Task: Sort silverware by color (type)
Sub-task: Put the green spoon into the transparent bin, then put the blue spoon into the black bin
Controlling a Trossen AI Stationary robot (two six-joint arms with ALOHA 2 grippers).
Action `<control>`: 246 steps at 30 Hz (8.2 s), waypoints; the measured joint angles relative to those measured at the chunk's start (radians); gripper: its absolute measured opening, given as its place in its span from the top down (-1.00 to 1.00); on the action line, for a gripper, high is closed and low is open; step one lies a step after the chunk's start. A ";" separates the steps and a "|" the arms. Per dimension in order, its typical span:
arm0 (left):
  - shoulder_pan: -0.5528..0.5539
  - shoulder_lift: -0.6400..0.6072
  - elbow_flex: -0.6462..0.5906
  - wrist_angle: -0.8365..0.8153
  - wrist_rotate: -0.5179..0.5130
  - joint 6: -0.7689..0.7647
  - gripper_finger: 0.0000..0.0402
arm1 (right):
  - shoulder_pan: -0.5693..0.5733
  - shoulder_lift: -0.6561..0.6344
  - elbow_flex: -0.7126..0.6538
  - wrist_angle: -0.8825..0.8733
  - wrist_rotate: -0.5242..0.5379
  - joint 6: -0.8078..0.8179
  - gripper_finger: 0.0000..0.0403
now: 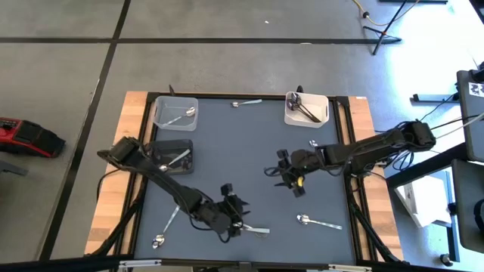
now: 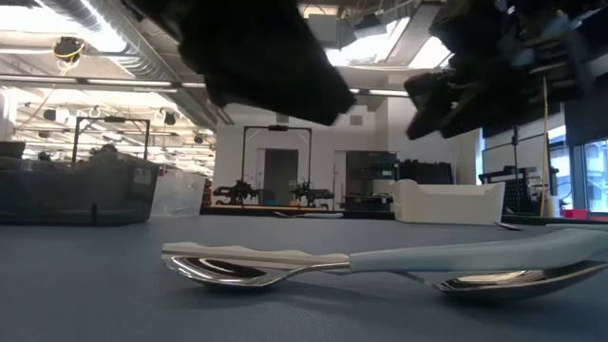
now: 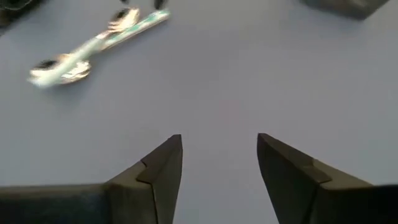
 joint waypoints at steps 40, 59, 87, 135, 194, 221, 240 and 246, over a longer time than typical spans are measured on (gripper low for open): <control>-0.026 0.162 0.068 -0.174 0.147 -0.216 0.37 | 0.395 -0.008 -0.161 -0.031 0.177 0.212 0.02; -0.006 0.161 0.069 -0.238 0.158 -0.298 0.92 | 0.395 -0.008 -0.161 -0.022 0.177 0.212 0.02; -0.048 0.036 0.066 -0.392 -0.112 -0.293 0.83 | 0.395 -0.006 -0.161 -0.005 0.179 0.193 0.02; 0.487 -0.281 -0.229 -1.515 -0.418 -0.813 0.83 | -0.058 -0.007 -0.161 0.183 0.307 -0.157 0.02; 1.230 -0.610 -0.294 -0.789 0.132 0.794 0.84 | -0.207 -0.007 -0.161 0.229 0.282 -0.065 0.02; 1.075 -0.638 -0.287 -0.775 0.125 0.569 0.46 | -0.207 -0.007 -0.161 0.256 0.308 -0.068 0.02; 0.550 -0.550 -0.248 -0.568 0.240 0.129 0.46 | -0.207 -0.006 -0.161 0.318 0.012 -0.101 0.02; 0.420 -0.466 -0.248 -0.422 0.240 0.121 0.46 | -0.159 -0.005 -0.161 0.338 -0.023 -0.094 0.02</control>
